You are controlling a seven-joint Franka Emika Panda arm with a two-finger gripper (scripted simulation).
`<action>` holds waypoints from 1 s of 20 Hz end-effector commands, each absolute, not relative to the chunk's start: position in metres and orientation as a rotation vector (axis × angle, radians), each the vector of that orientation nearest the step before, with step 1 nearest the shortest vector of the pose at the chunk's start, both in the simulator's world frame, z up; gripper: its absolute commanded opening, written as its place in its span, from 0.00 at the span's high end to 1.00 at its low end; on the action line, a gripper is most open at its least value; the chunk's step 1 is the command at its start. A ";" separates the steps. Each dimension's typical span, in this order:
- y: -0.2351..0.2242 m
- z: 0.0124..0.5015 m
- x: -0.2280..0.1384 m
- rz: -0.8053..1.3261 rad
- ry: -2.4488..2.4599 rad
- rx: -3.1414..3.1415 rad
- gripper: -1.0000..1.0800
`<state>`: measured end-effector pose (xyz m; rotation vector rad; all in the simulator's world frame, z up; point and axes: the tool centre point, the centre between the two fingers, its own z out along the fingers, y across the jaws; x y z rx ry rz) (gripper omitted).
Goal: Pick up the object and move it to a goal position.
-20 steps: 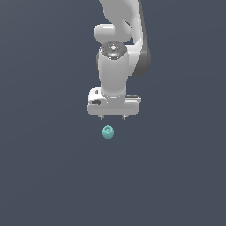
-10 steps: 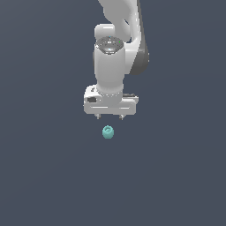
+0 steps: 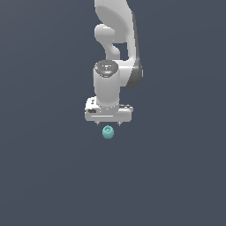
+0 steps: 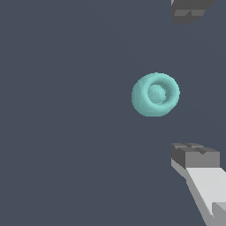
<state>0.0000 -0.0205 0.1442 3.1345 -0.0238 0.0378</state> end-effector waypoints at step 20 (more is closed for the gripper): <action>-0.027 0.064 -0.015 0.000 -0.009 3.141 0.04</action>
